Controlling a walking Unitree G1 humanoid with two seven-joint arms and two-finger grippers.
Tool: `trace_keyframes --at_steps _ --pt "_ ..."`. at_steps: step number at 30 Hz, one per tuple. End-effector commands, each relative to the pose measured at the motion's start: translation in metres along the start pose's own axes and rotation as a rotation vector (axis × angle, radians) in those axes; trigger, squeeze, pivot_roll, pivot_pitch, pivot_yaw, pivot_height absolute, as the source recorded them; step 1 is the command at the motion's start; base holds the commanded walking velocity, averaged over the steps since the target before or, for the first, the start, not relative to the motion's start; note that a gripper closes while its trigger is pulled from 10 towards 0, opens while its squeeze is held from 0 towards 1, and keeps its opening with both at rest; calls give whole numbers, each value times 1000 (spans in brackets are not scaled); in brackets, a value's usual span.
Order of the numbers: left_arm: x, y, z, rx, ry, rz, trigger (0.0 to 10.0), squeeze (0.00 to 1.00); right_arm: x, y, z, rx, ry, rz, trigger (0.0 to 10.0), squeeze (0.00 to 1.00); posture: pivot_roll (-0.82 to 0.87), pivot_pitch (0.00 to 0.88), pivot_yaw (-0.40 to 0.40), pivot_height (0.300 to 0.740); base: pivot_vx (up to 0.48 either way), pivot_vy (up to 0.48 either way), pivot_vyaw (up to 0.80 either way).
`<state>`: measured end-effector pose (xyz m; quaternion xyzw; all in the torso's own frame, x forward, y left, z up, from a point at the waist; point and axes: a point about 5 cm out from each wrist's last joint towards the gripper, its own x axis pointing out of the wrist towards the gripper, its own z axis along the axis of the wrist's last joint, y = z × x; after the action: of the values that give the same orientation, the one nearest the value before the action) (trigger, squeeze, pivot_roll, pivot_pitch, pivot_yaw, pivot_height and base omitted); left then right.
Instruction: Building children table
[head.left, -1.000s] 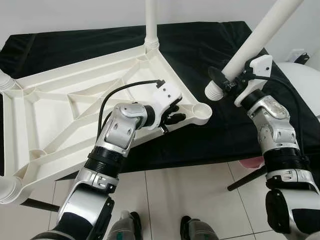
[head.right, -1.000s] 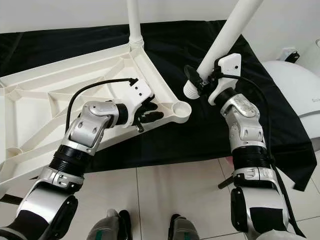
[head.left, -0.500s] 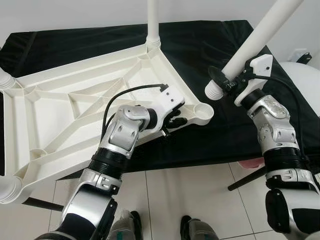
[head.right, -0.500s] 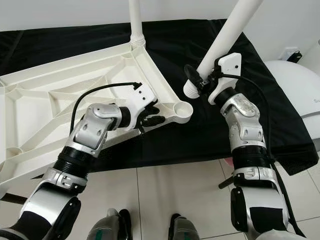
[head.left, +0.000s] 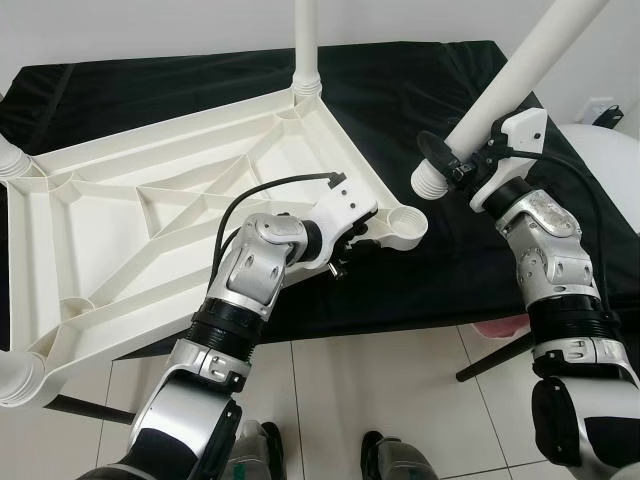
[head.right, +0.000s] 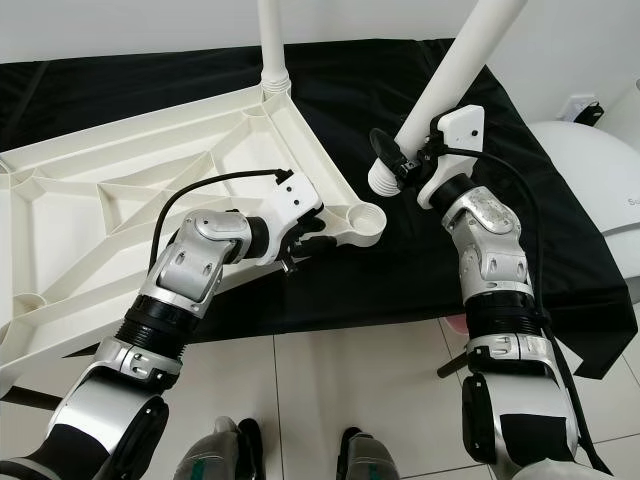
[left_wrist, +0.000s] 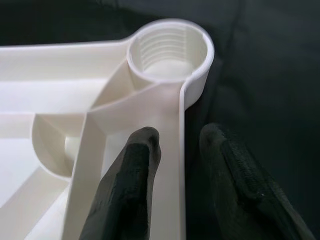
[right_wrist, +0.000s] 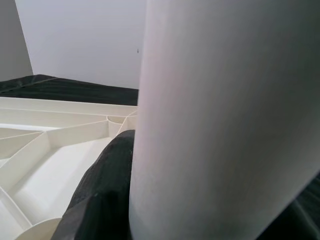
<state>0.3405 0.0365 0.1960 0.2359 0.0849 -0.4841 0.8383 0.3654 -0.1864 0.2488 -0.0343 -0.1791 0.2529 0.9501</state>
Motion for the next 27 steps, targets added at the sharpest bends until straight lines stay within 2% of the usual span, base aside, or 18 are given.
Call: trace_keyframes --at_steps 1,7,15,17,18,19,24,25,27 --pt "1 11 -10 9 41 297 10000 0 -1 -4 5 -10 -27 -12 10000 0 -145 157 36 740 0 0 0" --pt "2 10 -12 7 53 291 10000 0 -1 -6 6 -13 -29 -20 10000 0 -145 160 39 740 0 0 0" --pt "-2 19 -19 -2 100 339 9922 0 -2 -7 6 -17 -30 -27 10000 0 -144 165 40 740 0 0 0" --pt "-4 22 -20 5 107 353 4902 0 -2 -7 6 -18 -30 -28 10000 0 -144 165 40 740 0 0 0" --pt "-4 22 -20 5 107 353 4902 0 -2 -7 6 -18 -30 -28 10000 0 -144 165 40 740 0 0 0" --pt "-6 24 -21 -3 107 363 0 0 -2 -7 6 -19 -31 -28 10000 0 -144 167 39 740 0 0 0" --pt "-12 31 -25 -8 129 392 0 0 -2 -7 7 -21 -34 -29 10000 0 -144 167 39 740 0 0 0" --pt "-13 33 -26 -7 139 396 10000 0 -2 -7 7 -22 -34 -29 10000 0 -144 167 39 740 0 0 0" --pt "-15 35 -29 -14 156 396 10000 0 -2 -7 7 -22 -34 -30 10000 0 -144 167 39 740 0 0 0"
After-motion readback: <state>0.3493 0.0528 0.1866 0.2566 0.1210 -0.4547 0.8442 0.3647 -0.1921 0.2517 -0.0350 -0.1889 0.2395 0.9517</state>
